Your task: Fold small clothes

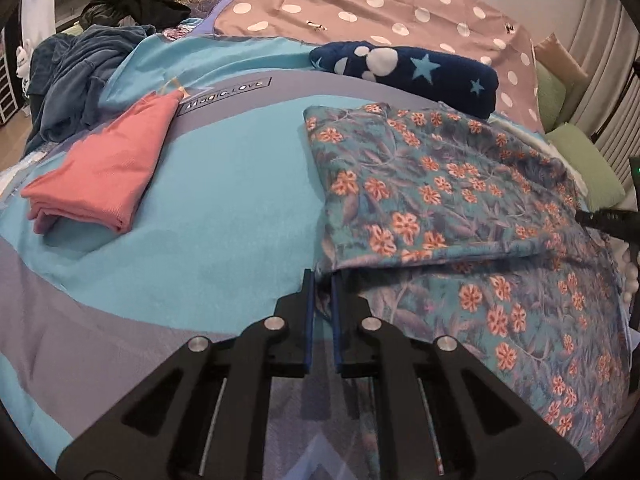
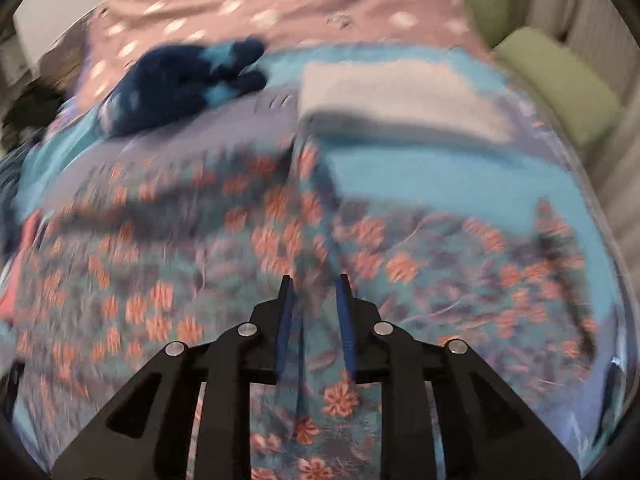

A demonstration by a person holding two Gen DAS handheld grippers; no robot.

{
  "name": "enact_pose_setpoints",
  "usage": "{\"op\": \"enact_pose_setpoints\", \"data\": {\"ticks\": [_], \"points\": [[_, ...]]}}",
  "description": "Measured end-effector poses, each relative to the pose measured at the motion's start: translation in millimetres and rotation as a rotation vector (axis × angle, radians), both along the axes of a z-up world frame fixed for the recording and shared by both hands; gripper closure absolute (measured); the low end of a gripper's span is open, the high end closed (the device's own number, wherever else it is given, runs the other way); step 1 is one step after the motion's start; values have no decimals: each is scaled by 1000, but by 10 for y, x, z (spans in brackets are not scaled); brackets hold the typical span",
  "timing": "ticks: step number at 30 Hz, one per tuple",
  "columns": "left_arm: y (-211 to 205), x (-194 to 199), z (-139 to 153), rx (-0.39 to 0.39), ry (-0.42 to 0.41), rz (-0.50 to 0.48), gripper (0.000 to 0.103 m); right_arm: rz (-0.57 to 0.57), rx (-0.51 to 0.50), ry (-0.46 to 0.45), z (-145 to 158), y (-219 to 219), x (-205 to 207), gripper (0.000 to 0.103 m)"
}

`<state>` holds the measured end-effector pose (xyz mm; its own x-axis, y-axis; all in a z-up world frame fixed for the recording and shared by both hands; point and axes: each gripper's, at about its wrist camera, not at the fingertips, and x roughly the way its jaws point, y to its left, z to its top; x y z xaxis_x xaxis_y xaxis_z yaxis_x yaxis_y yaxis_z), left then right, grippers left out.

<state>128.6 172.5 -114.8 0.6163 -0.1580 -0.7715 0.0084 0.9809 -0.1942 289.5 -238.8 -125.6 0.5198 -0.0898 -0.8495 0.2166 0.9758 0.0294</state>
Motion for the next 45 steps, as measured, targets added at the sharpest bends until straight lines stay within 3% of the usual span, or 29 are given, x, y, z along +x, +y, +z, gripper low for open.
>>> {"op": "enact_pose_setpoints", "data": {"ticks": [1, 4, 7, 10, 14, 19, 21, 24, 25, 26, 27, 28, 29, 34, 38, 40, 45], "points": [[18, -15, 2, -21, -5, 2, 94, 26, -12, -34, 103, 106, 24, 79], [85, 7, -6, -116, -14, 0, 74, 301, 48, -57, 387, 825, 246, 74], [72, 65, -4, -154, -27, -9, 68, 563, 140, -11, 488, 1669, 475, 74], [40, 102, -28, -172, -30, -25, 65, 779, 73, 18, 487, 2556, 663, 68], [50, 88, -64, -196, -36, -27, 65, 897, 16, 108, 281, 3389, 962, 67], [60, 81, -89, -204, -42, -28, 65, 918, -116, 254, -89, 4028, 1192, 59], [85, 86, -101, -222, -43, -28, 65, 913, -134, 293, -179, 4070, 1249, 58], [130, 87, -116, -254, -46, -26, 65, 912, -81, 326, -223, 4102, 1291, 58], [137, 87, -119, -256, -47, -22, 67, 915, -68, 329, -221, 4116, 1289, 64], [146, 84, -122, -254, -46, -12, 75, 934, -71, 324, -234, 4160, 1267, 79], [161, 80, -129, -249, -43, 5, 81, 949, -92, 316, -242, 4201, 1240, 102], [183, 76, -138, -250, -40, 21, 93, 946, -104, 305, -240, 4240, 1231, 102], [204, 71, -142, -253, -41, 32, 96, 936, -88, 280, -210, 4244, 1228, 102], [206, -35, -70, -192, -79, 97, 96, 887, 84, 213, -84, 4179, 1335, 102], [255, 5, -142, -238, -44, 92, 96, 906, 118, 214, -156, 4088, 1378, 101], [292, -16, -162, -271, -44, 92, 95, 896, 101, 210, -157, 3980, 1369, 95], [289, -31, -157, -278, -46, 94, 93, 838, 78, 35, 200, 3221, 965, 87]]}}
